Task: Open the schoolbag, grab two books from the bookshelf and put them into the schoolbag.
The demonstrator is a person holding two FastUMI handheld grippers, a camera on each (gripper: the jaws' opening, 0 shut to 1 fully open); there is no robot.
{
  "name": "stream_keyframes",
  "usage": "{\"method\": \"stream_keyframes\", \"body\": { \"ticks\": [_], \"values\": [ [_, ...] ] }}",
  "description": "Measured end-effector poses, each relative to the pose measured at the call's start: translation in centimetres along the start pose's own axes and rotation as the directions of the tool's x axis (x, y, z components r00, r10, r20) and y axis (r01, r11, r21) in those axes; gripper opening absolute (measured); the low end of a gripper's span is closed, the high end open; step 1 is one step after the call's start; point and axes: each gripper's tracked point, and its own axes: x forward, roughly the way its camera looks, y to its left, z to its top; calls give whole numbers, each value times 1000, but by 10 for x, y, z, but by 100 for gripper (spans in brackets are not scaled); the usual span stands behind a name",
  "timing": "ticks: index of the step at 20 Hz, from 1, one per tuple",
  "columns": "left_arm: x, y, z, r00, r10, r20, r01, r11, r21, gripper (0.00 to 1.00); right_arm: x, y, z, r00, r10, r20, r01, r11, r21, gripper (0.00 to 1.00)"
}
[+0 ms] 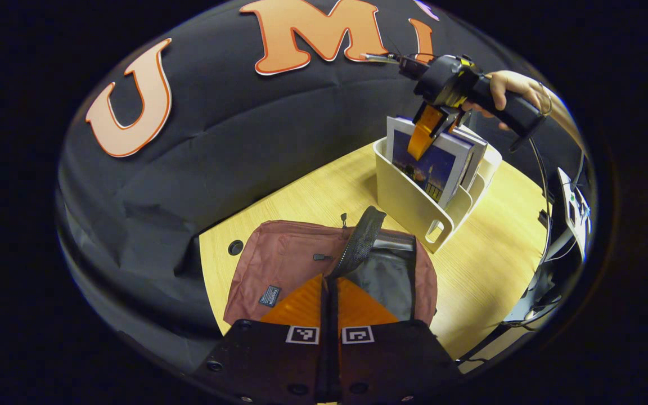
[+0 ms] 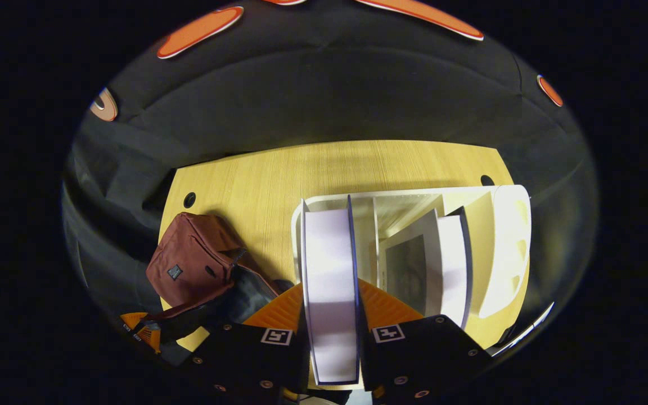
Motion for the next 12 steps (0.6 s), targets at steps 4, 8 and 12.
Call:
{"method": "stream_keyframes", "body": {
  "ticks": [4,8,12],
  "values": [
    [-2,-1,1,1000,8,-1,-8,1000,23,1,-42,-3,11,997,-15,71,16,1000,-9,36],
    [-3,-3,1,1000,10,6,-10,999,30,1,-106,-1,27,986,5,166,-3,1000,-10,36],
    [0,-5,-2,1000,9,4,-9,999,37,1,-180,-4,32,956,77,283,-89,996,28,36]
  ]
}}
